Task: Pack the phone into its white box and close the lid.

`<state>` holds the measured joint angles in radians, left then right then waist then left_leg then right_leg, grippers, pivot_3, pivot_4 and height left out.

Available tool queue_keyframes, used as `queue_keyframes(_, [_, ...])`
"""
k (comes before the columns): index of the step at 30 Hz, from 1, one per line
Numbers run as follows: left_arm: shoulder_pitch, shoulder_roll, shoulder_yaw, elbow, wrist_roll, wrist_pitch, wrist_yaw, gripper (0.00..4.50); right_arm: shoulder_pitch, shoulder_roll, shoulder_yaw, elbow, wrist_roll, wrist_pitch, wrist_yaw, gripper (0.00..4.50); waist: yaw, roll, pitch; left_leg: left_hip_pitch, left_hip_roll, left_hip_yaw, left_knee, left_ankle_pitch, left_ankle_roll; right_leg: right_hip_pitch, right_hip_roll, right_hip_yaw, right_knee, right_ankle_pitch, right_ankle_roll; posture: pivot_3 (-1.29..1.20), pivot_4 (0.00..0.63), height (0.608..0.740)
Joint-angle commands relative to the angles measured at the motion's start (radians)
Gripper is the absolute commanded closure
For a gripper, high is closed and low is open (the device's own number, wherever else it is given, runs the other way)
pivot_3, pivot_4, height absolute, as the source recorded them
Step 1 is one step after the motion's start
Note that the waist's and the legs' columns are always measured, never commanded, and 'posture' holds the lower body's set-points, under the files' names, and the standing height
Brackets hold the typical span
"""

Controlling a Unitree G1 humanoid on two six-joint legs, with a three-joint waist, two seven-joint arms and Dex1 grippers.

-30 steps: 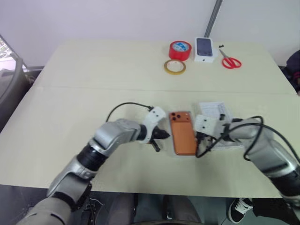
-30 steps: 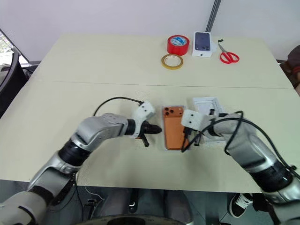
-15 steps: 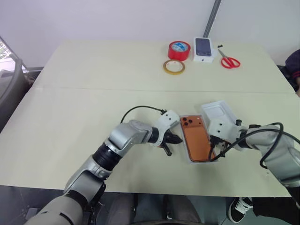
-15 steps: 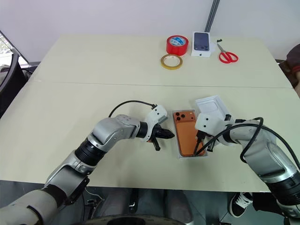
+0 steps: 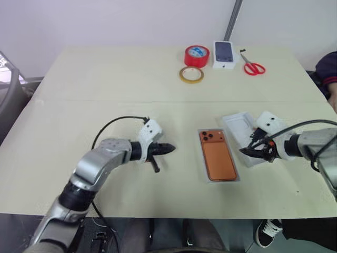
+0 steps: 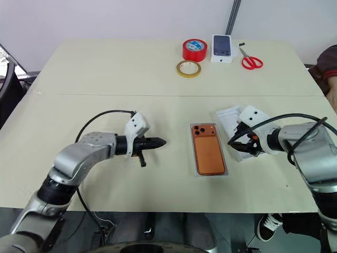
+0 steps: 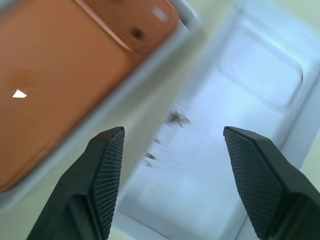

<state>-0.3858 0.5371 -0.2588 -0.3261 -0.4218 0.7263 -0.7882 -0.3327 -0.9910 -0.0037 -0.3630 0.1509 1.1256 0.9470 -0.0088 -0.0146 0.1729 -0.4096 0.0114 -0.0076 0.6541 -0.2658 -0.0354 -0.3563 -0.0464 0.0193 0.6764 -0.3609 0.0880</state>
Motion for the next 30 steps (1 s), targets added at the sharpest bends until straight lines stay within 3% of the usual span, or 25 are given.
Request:
queue_keyframes(1, [0.040,0.033,0.047,-0.083,0.008,-0.146,-0.061,4.50,-0.067,0.037,0.022,0.078,0.005,0.034,-0.061,1.07,-0.002,0.000,0.000,0.000,0.000,0.000,0.000,0.000,0.000,0.000,0.000,0.000,0.000,0.000,0.000,0.00,0.150,0.736])
queue_keyframes(7, [0.109,0.065,0.118,-0.145,-0.054,-0.196,-0.114,4.50,-0.157,0.110,0.037,0.167,0.044,0.109,-0.123,1.07,-0.003,0.001,0.000,0.000,0.000,0.001,-0.001,0.000,0.001,-0.001,0.000,0.000,0.000,0.000,0.000,0.00,0.150,0.736])
queue_keyframes(14, [0.137,0.070,0.110,-0.150,-0.042,-0.218,-0.118,4.50,-0.193,0.136,0.032,0.159,0.088,0.211,-0.176,4.40,-0.002,0.001,0.000,0.000,0.000,0.001,0.000,-0.001,0.001,-0.001,0.000,0.000,0.000,0.000,0.000,0.00,0.150,0.736])
queue_keyframes(20, [0.151,0.060,0.114,-0.137,-0.043,-0.224,-0.109,4.50,-0.216,0.143,-0.088,0.090,0.169,0.344,-0.200,4.46,-0.003,0.001,0.000,0.000,0.000,0.001,-0.001,-0.001,0.001,-0.001,0.000,0.000,0.000,0.000,0.000,0.00,0.150,0.736])
queue_keyframes(23, [0.149,0.051,0.155,-0.087,-0.046,-0.234,-0.087,4.50,-0.295,0.214,-0.273,0.004,0.326,0.475,-0.165,4.46,-0.006,0.003,0.001,0.000,0.000,0.001,-0.001,-0.001,0.001,-0.001,0.000,0.000,0.001,0.000,0.000,0.00,0.150,0.736])
queue_keyframes(27, [0.125,0.040,0.211,0.009,-0.037,-0.258,-0.059,4.50,-0.319,0.296,-0.399,0.003,0.715,0.489,-0.282,4.46,-0.005,0.002,0.001,0.000,0.001,0.001,-0.002,-0.001,0.001,-0.002,0.002,0.001,0.002,0.000,0.000,0.00,0.150,0.736])
queue_keyframes(30, [0.106,0.040,0.234,0.073,-0.022,-0.284,-0.050,4.50,-0.328,0.364,-0.429,0.073,1.098,0.489,-0.537,4.46,-0.006,0.002,0.001,0.000,0.001,0.001,-0.001,-0.001,0.001,-0.002,0.002,0.000,0.002,0.000,0.000,0.00,0.150,0.736])
